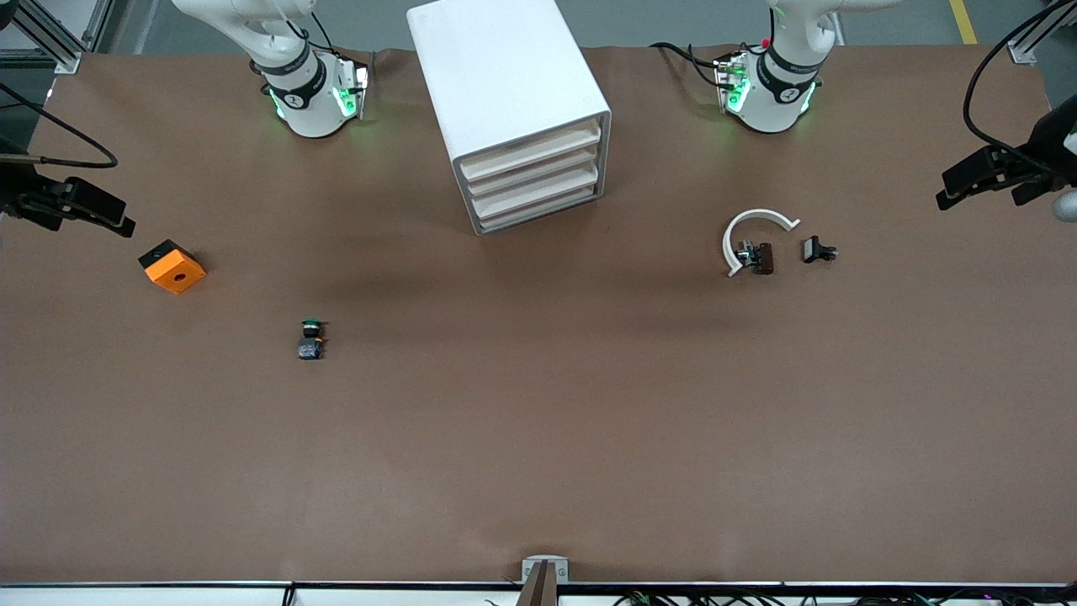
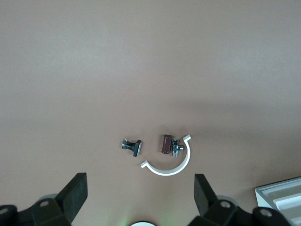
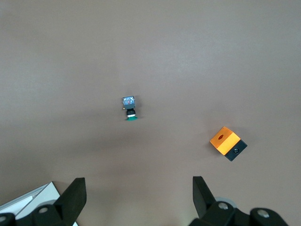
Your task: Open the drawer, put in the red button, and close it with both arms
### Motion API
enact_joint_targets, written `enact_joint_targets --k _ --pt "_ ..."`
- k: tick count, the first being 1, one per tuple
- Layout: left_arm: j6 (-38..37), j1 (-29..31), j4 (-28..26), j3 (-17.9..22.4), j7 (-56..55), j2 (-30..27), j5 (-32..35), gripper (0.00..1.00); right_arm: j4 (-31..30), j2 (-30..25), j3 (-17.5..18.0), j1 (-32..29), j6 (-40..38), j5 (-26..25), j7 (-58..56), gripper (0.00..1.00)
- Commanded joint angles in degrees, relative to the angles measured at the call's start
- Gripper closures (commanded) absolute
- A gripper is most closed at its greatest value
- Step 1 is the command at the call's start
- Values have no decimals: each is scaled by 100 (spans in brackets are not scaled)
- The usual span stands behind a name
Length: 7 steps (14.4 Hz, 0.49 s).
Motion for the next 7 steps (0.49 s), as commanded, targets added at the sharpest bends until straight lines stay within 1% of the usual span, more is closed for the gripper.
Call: enact_joint_targets --k 1,7 --pt "179 169 -337 -233 135 -333 47 0 127 52 58 -48 46 -57 35 0" --pt "249 117 -302 -418 -23 -219 100 0 127 52 58 -39 90 -57 35 0"
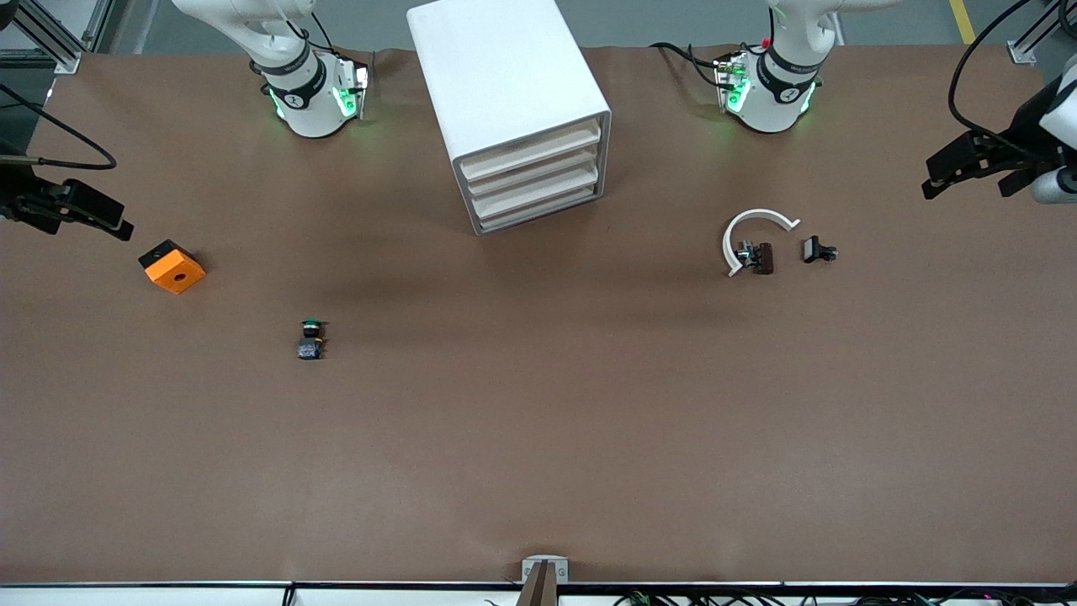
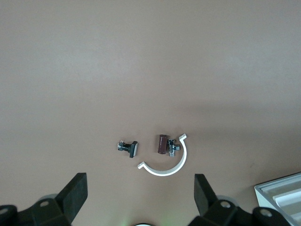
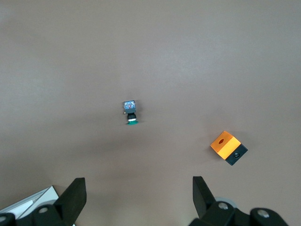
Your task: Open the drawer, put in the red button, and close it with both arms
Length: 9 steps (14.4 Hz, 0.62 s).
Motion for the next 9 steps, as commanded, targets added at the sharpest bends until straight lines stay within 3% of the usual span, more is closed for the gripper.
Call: enact_joint_targets --k 1,9 --pt "94 63 -81 -85 -13 -39 100 0 126 52 54 -30 -28 -49 35 0" --pt "59 55 -81 -85 -320 5 65 0 126 52 54 -39 -19 -66 35 0"
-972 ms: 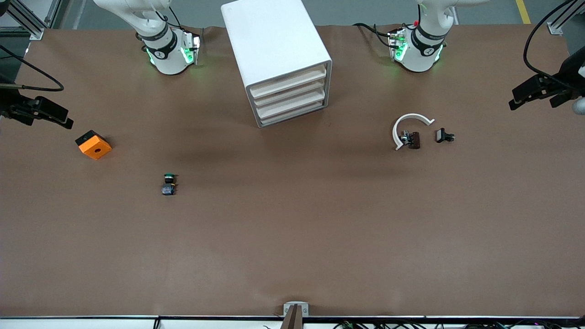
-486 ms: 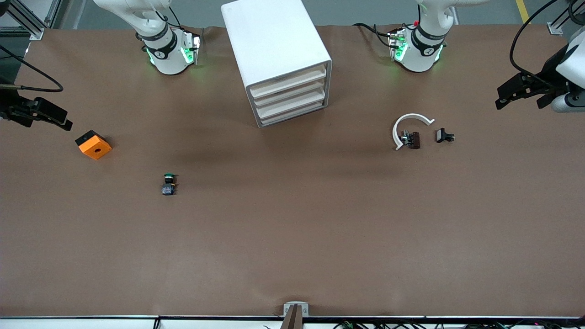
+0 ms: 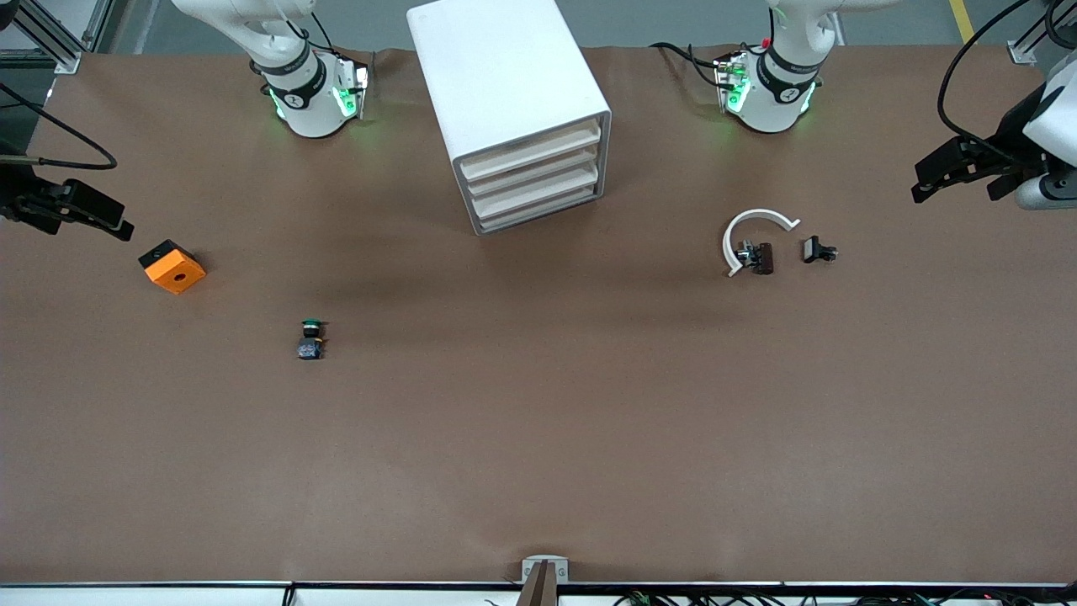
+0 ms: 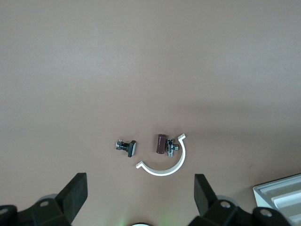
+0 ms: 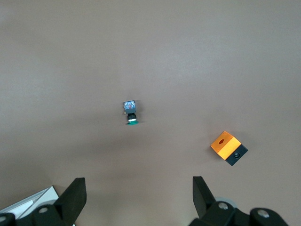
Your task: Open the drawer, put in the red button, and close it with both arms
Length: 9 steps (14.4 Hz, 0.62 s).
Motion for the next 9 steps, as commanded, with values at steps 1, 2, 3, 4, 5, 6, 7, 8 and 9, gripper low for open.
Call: enact_joint_targets --k 1,2,3,4,5,6,7,8,9 --pt "45 28 -44 -56 -148 1 65 0 126 52 49 -39 -24 -66 35 0" --pt "45 10 -44 -56 -148 10 91 0 126 52 49 -39 -24 -57 35 0" --pt "45 2 -27 -56 -148 45 117 0 126 52 58 -31 -24 -49 35 0" --pt "45 -7 17 -108 -148 80 126 0 126 52 58 -22 -24 -57 35 0" --pt "45 -7 78 -126 -156 115 126 0 126 52 67 -22 2 -49 35 0" --pt "36 -7 105 -126 -156 167 126 0 126 52 67 -22 46 -40 35 0" --pt "36 -7 114 -126 -165 177 126 0 126 52 67 -22 55 -40 35 0" --pt "27 -7 106 -126 -183 185 126 0 126 52 67 -22 64 -48 35 0" --pt "19 -7 105 -135 -218 177 126 0 126 52 67 -22 73 -48 35 0"
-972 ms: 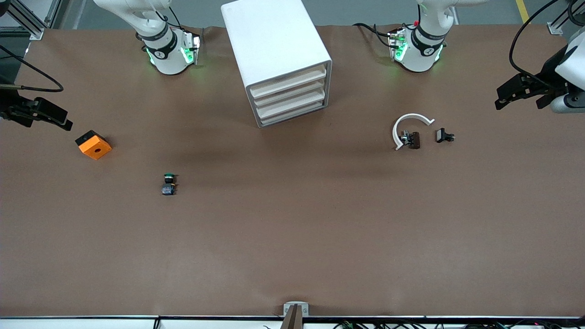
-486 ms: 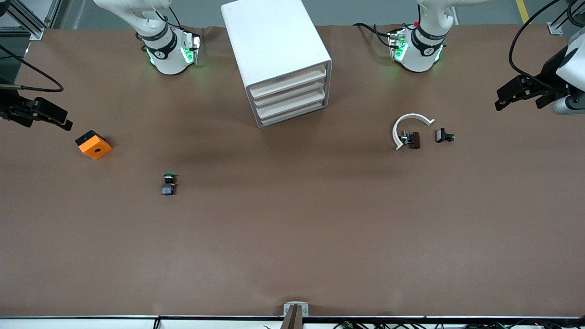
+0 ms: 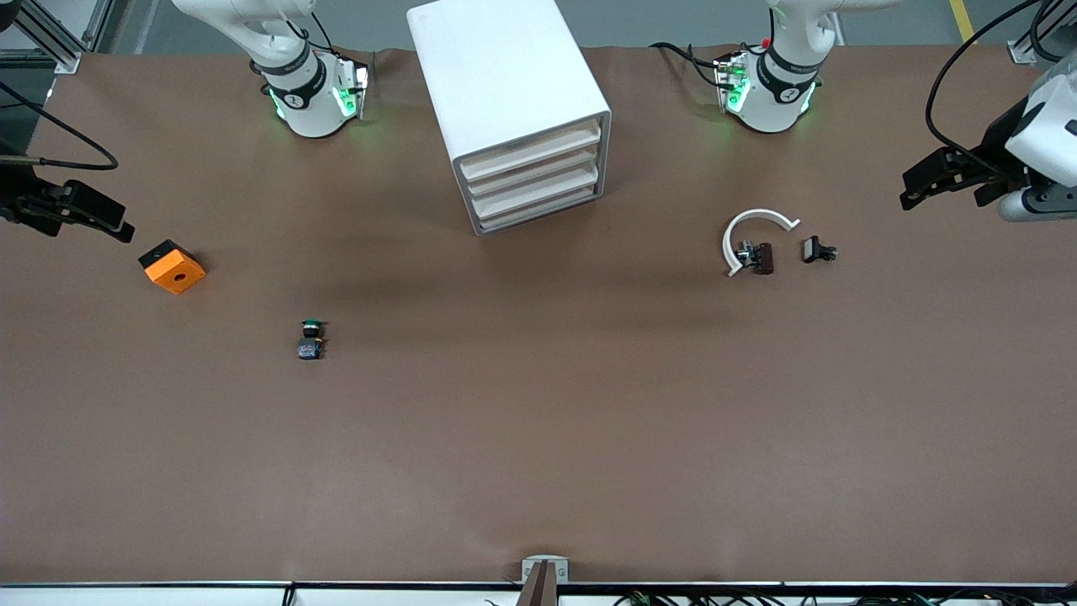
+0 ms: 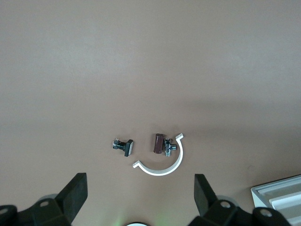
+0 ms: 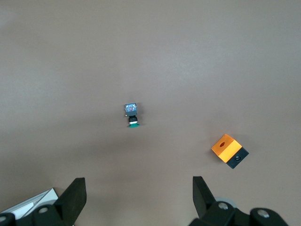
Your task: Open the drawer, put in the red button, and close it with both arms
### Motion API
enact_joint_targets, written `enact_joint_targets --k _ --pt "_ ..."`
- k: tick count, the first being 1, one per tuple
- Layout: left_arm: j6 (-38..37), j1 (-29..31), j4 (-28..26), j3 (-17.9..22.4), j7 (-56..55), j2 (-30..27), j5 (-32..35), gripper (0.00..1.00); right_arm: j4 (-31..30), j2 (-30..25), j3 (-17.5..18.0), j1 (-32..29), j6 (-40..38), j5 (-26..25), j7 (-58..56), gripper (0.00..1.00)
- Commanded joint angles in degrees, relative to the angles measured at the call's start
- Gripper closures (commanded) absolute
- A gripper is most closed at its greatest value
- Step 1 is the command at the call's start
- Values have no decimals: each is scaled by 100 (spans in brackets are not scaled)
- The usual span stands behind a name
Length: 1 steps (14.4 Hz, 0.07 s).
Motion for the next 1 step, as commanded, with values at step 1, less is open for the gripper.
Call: enact_joint_targets --k 1 --pt "-8 12 105 -57 -139 42 126 0 126 51 43 -23 -7 -48 35 0"
